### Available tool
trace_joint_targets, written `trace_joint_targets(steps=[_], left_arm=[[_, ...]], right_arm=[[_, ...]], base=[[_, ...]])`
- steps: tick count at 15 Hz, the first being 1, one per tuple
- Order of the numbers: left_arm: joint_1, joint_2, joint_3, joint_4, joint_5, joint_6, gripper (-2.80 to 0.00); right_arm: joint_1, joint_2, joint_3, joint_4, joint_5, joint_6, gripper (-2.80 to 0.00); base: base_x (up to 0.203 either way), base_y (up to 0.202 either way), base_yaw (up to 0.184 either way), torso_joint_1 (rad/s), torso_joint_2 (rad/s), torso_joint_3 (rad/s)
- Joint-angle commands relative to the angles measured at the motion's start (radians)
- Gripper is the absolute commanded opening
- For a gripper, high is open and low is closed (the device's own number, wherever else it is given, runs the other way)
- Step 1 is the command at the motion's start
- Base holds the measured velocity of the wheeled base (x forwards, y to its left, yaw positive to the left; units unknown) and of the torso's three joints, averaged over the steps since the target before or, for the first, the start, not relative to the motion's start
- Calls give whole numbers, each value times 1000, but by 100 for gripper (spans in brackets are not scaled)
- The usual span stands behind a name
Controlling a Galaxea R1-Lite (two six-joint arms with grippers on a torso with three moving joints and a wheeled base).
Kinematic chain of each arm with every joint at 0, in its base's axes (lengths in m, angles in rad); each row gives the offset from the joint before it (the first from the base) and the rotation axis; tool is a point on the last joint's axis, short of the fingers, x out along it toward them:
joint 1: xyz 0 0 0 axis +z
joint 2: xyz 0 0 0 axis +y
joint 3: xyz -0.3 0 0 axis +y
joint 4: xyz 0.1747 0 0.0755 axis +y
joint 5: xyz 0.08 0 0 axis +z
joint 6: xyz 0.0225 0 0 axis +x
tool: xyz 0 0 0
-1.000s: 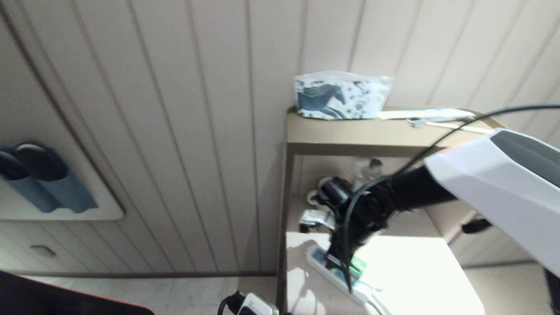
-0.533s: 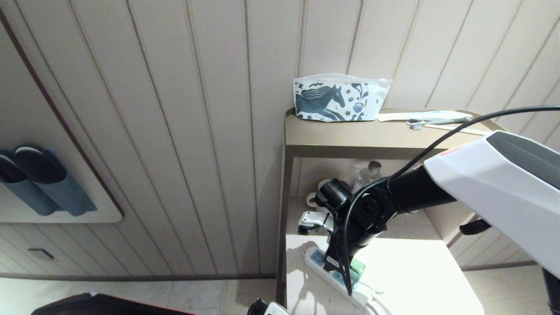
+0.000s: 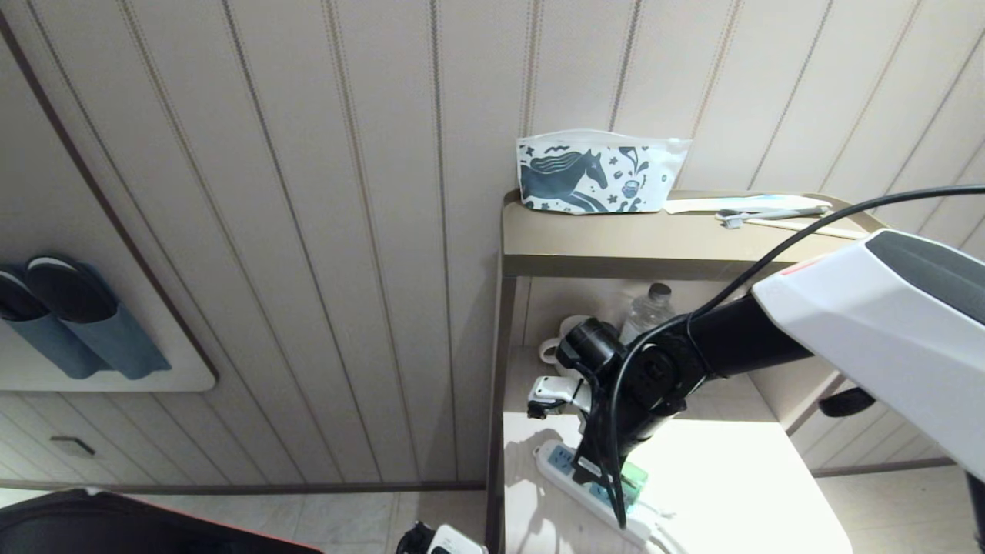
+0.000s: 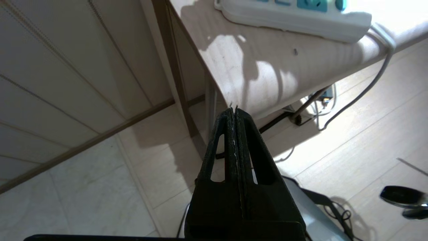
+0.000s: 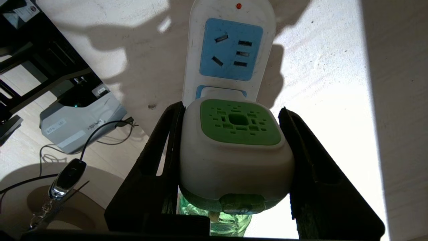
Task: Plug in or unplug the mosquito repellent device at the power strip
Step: Hold the socket with your left hand and unplug it with your right hand
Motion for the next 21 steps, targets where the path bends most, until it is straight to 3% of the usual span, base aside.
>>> trace_joint_targets(steps=[1, 4, 6, 12, 17, 21], left_arm=[[93, -100, 14, -51, -22, 0, -280], [290, -123, 12, -50, -108, 16, -280], [375, -117, -7, -51, -188, 26, -280], [393, 58, -147, -50, -204, 81, -280], [254, 110, -226, -46, -204, 155, -280], [250, 157, -348, -17, -203, 194, -280]], right_arm=[[4, -20, 11, 1, -1, -3, -280], [7, -33, 19, 1, 0, -1, -280], [7, -36, 20, 1, 0, -1, -280], [6, -35, 22, 1, 0, 0, -280], [4, -34, 23, 1, 2, -1, -280], [-4, -24, 27, -27, 11, 0, -280]], base=[[0, 0, 0, 0, 0, 0], [0, 0, 0, 0, 0, 0], [0, 0, 0, 0, 0, 0], [0, 0, 0, 0, 0, 0], [0, 0, 0, 0, 0, 0], [0, 0, 0, 0, 0, 0]])
